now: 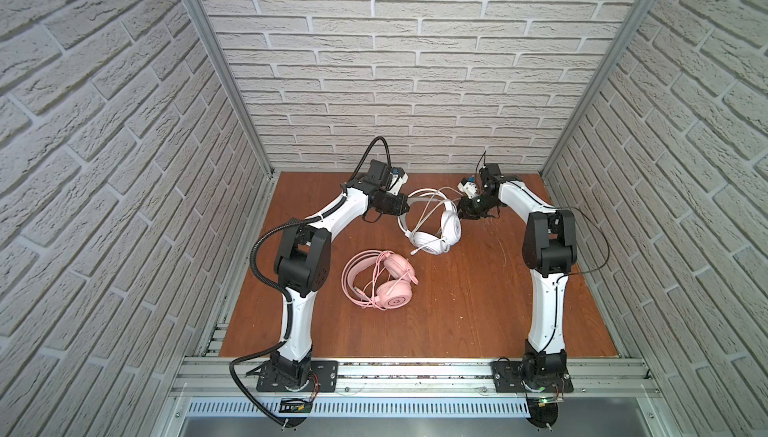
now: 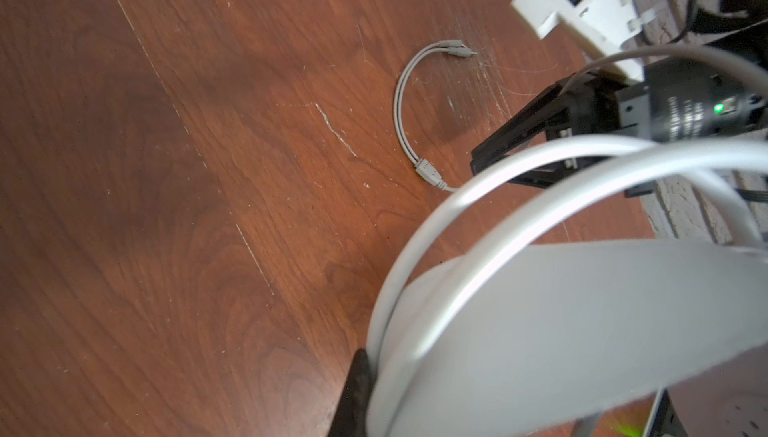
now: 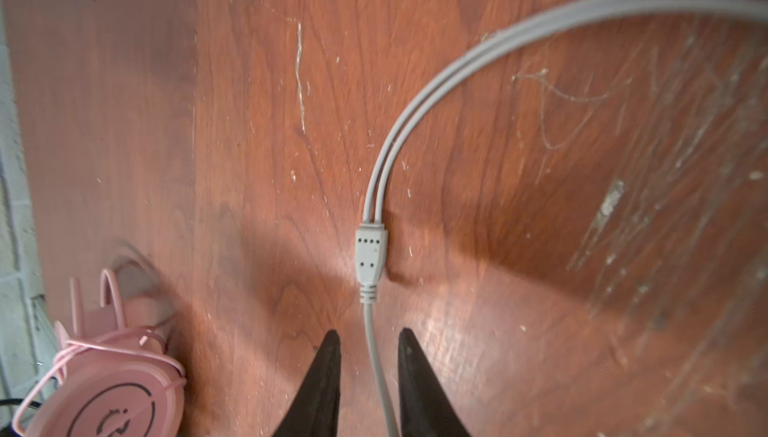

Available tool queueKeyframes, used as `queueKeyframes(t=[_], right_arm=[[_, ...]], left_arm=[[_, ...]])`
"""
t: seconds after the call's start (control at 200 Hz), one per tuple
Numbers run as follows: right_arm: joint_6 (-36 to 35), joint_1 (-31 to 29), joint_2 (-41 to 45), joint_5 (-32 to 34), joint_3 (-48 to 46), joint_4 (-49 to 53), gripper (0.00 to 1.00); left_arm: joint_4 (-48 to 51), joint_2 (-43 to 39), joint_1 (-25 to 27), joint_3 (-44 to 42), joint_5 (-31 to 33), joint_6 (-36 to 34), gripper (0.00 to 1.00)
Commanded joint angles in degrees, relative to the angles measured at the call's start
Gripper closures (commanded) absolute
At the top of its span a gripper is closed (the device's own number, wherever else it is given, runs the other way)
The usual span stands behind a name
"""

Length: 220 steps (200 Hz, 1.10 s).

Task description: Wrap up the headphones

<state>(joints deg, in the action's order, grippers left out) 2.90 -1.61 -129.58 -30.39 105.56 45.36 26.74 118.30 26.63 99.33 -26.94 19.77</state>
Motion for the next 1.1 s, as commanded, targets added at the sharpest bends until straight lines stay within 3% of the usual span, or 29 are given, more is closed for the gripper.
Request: queueKeyframes(t=[0.0, 0.175, 0.31, 0.4, 0.495, 0.665, 0.81, 1.095], right_arm=[[3.82, -0.15, 4.09, -4.30, -2.35, -7.96, 0.74], [8.53, -0.15, 5.20, -4.74, -6.80, -15.43, 0.75], [11.09, -0.14, 6.12, -5.43, -9.91, -19.93, 0.87], [10.61, -0.15, 7.69, -7.05, -12.13, -21.89, 0.94], [7.99, -0.11, 9.86, -10.00, -13.47, -20.63, 0.94], [-1.29, -0.37, 13.36, -20.97, -13.76, -8.33, 0.94], [-10.36, -0.26, 18.44, -20.07, -15.19, 6.81, 0.95], [-20.06, 0.82, 25.66, -22.53, -22.02, 16.64, 0.94]], left_arm=[[-4.84, -3.61, -0.03, -0.02, -4.91, 2.63, 1.00], [-5.48, -3.55, -0.09, 0.16, -5.71, 3.52, 1.00], [-5.82, -3.91, -0.08, 0.25, -5.93, 4.07, 1.00], [-5.87, -4.23, -0.06, 0.46, -6.02, 4.33, 1.00], [-6.56, -4.84, -0.01, 0.43, -6.10, 4.98, 1.00], [-10.32, -5.74, -0.75, -0.51, -7.89, 8.76, 1.00], [-11.05, -6.49, -1.14, -0.28, -8.28, 9.81, 1.00], [-11.30, -7.15, -1.30, 0.20, -9.68, 10.82, 1.00]])
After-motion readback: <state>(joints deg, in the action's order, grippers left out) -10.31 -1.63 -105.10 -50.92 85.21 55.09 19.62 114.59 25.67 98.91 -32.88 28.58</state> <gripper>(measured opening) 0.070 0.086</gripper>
